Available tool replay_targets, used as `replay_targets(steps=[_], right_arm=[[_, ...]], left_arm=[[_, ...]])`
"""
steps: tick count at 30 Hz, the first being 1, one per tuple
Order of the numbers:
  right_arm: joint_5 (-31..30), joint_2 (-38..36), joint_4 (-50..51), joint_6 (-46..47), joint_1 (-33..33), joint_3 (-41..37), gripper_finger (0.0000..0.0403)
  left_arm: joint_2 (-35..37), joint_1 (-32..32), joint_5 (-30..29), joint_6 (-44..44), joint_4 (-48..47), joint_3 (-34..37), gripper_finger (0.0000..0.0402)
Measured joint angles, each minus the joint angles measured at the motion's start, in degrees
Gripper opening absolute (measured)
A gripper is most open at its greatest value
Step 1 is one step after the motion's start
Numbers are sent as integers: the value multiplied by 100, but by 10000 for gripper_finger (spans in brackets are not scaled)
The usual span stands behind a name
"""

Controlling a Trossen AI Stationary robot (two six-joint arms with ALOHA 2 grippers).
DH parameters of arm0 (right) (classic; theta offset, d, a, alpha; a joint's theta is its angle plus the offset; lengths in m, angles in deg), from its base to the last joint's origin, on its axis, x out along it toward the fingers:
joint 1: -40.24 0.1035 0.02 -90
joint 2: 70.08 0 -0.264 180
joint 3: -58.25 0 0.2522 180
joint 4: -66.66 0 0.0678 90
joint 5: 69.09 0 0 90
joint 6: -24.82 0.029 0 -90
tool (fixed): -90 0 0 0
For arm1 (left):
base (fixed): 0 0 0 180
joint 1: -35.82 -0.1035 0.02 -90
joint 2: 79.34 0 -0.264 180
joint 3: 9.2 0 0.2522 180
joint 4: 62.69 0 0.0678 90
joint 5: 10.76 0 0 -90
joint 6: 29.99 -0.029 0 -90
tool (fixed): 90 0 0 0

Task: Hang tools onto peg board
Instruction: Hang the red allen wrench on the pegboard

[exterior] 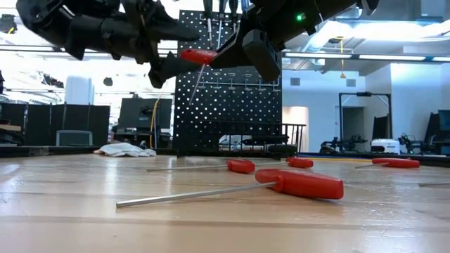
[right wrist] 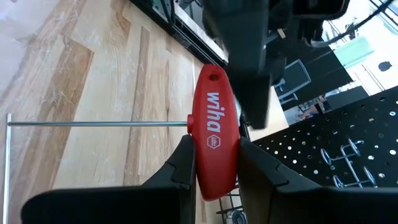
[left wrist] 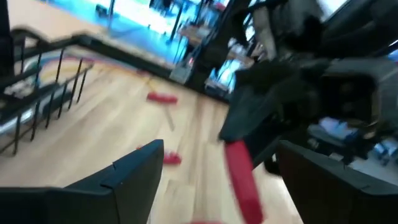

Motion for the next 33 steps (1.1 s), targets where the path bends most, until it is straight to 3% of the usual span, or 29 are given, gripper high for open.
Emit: replay_targets(steps=[3,10,25,29,33], right_arm=[[2,0,-1,2,0,0,75],[-1,0,-1,2,0,0,75],[-3,-2,7,4,0,0,77],[11,-2,21,102,4,0,125],[4,-2,23,267,4,0,173]], left_arm=[[0,-2,-6,-2,-576,-146,301],[-1,7,170,-24,-611,-170,280],[-387,11,600,-343,-351,-351,101],[-385,6,676,-529,-407,-351,44],[-382,11,749,-783,-513,-351,40]])
